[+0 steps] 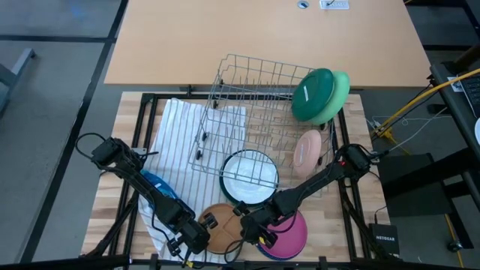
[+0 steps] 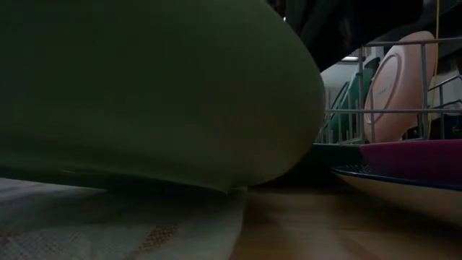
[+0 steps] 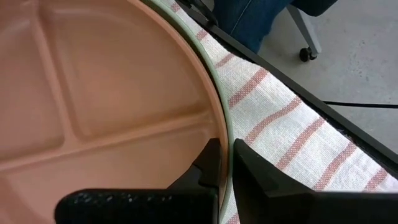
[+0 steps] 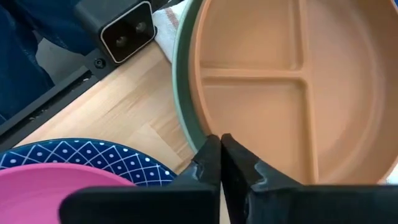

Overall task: Sort dishes
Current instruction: Put the brown plate in the dish rack

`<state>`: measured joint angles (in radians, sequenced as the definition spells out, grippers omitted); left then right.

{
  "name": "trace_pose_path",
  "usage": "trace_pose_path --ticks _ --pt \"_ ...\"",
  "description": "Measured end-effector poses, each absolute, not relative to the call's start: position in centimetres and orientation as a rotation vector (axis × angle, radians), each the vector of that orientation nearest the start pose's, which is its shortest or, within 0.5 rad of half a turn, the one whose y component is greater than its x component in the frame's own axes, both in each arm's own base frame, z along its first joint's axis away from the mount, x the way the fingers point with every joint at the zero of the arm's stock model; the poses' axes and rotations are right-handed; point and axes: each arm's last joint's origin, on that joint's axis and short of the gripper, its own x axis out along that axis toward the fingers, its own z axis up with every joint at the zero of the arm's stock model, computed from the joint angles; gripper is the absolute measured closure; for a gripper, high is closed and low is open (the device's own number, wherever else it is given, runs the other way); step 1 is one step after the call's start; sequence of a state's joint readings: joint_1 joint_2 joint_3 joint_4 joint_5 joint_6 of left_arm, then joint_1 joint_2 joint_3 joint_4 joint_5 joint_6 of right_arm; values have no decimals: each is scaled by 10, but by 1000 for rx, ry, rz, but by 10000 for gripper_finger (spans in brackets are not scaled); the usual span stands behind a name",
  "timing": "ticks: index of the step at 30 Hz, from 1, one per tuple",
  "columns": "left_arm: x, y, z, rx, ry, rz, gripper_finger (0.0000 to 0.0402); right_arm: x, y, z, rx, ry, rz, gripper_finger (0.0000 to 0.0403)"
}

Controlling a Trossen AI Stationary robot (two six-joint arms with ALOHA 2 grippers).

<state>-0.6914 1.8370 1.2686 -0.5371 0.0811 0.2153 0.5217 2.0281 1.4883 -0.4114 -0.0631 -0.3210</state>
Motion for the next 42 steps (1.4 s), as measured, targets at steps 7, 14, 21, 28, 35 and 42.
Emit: trace_pose_path --ticks 7,14,21,28,35,42 --pt "284 -239 191 524 1007 -814 391 377 219 189 -501 818 687 377" --pt "285 -239 191 523 1003 -811 391 379 220 190 -496 790 684 372" --pt "285 -239 191 532 999 -795 391 379 220 185 -472 824 684 371" --pt "286 -238 191 535 999 -790 391 378 219 184 -376 877 643 371" --pt "285 -238 191 535 1001 -790 391 378 219 184 -382 875 623 367" --pt "285 -238 191 535 1002 -791 391 378 215 182 -328 922 568 304"
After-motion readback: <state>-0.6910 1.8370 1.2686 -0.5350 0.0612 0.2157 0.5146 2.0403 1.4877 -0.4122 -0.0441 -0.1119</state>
